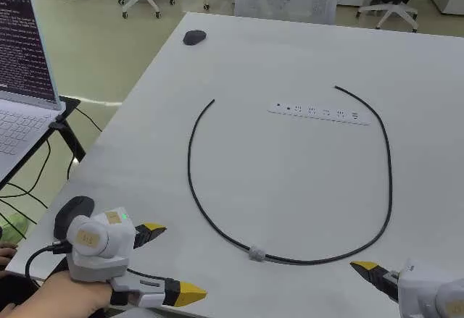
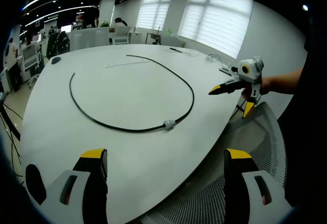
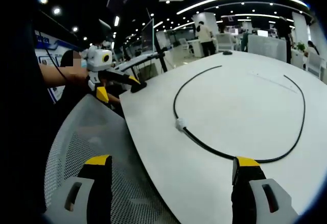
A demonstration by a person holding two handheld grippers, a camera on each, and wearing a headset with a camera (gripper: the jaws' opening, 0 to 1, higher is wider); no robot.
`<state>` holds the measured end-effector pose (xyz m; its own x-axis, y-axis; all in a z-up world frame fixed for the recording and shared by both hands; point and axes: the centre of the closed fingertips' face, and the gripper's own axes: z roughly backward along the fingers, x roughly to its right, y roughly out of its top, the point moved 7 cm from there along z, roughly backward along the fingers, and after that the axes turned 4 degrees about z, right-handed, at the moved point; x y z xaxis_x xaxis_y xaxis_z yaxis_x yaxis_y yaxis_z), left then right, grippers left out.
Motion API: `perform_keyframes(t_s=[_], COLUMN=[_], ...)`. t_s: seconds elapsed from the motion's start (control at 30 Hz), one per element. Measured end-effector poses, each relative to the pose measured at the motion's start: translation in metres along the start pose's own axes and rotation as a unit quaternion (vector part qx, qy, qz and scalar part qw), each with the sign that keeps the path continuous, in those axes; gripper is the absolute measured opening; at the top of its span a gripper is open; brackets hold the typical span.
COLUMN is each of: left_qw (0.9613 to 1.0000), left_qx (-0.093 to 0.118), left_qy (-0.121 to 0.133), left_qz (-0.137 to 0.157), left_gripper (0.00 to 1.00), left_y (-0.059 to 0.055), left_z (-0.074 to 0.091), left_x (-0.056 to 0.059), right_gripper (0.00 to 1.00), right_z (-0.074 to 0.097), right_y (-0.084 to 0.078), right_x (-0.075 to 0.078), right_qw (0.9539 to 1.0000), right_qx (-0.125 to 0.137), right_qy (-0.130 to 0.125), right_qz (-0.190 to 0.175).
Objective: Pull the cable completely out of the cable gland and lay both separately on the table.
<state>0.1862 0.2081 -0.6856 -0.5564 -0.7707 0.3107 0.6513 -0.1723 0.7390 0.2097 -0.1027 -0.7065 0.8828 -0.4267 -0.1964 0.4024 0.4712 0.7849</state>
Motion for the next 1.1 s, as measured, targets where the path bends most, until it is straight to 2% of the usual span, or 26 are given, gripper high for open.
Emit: perform_keyframes(t_s=[0.5,0.7,0.83,0.93,1.1], left_qw=[1.0,1.0,1.0,1.0,1.0], left_qx=[-0.005,0.006,0.0,-0.001,-0.002], left_qy=[-0.005,-0.002,0.001,-0.001,-0.003], left_qz=[0.002,0.004,-0.003,-0.001,-0.004], left_gripper=[0.97,0.97,0.96,0.96,0.96], left_y=[-0.01,-0.009,-0.011,-0.011,-0.009], left_z=[-0.003,-0.002,-0.004,-0.006,-0.007], left_x=[0.001,0.0,-0.002,-0.002,-0.002], right_gripper=[0.99,0.99,0.99,0.98,0.97], right_z=[0.0,-0.001,-0.004,-0.008,-0.018], right_y=[-0.001,0.007,0.012,0.014,0.026], right_x=[-0.001,0.0,0.002,0.004,0.005], right_qw=[0.9998,0.9996,0.9994,0.9982,0.9971], right_qx=[-0.017,-0.021,-0.023,-0.037,-0.044], right_qy=[-0.003,-0.004,-0.003,-0.004,-0.001], right_qz=[0.007,0.021,0.027,0.046,0.062])
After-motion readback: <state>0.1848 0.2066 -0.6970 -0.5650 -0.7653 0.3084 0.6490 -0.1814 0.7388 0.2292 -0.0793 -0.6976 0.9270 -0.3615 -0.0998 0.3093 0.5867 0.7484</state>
